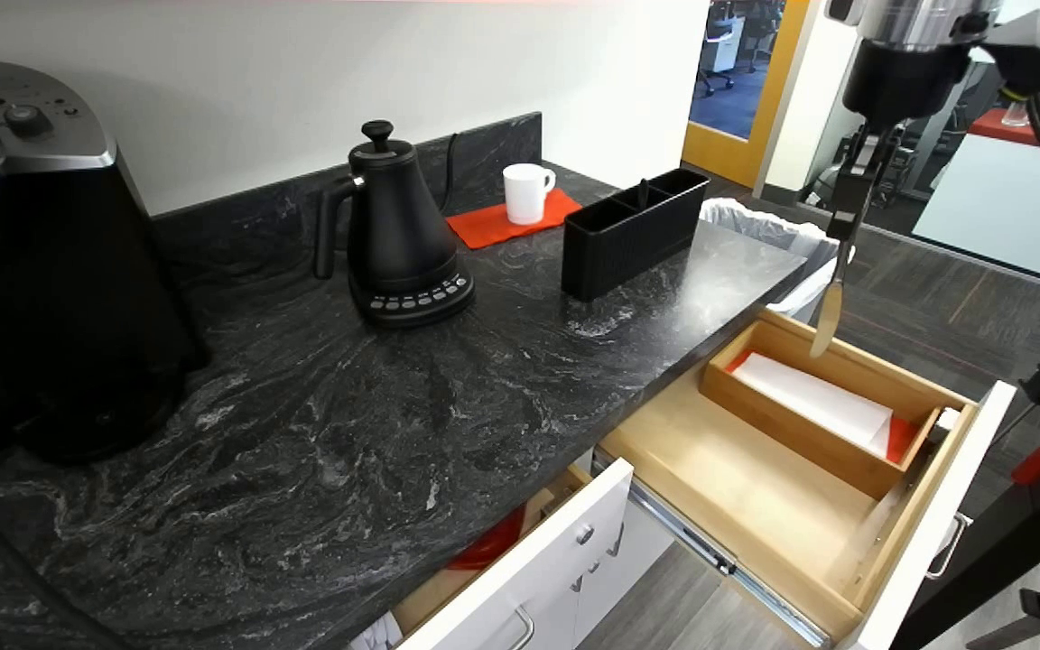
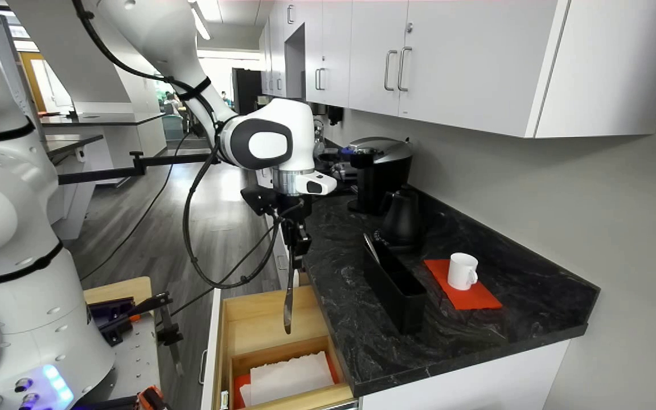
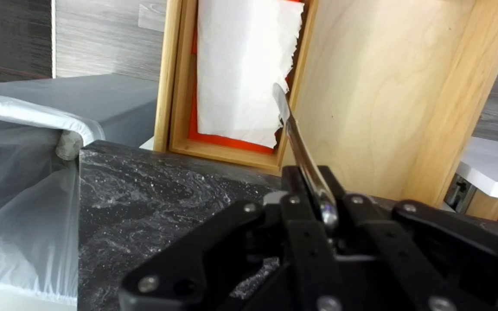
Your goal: Take the butter knife from the cutlery holder followed by the fork
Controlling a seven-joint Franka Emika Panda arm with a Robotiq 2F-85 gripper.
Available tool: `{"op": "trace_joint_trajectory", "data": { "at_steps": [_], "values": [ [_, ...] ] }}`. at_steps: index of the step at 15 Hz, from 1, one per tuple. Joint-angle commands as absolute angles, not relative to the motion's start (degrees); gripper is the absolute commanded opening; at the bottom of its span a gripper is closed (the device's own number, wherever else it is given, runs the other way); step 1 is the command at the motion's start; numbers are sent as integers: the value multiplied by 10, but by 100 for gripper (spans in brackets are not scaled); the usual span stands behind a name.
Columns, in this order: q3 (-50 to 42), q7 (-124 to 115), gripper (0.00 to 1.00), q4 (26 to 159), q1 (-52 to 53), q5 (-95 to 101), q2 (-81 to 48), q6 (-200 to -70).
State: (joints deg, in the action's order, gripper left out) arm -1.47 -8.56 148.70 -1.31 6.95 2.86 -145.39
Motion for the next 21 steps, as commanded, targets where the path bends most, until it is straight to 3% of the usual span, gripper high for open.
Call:
{"op": "trace_joint_trajectory", "data": {
  "at_steps": [1,21],
  "values": [
    [-29,-93,7,1487,-30,54,-3,-1437],
    [-64,-50,6,1497,-56,-43,-94,-1424]
  ]
}}
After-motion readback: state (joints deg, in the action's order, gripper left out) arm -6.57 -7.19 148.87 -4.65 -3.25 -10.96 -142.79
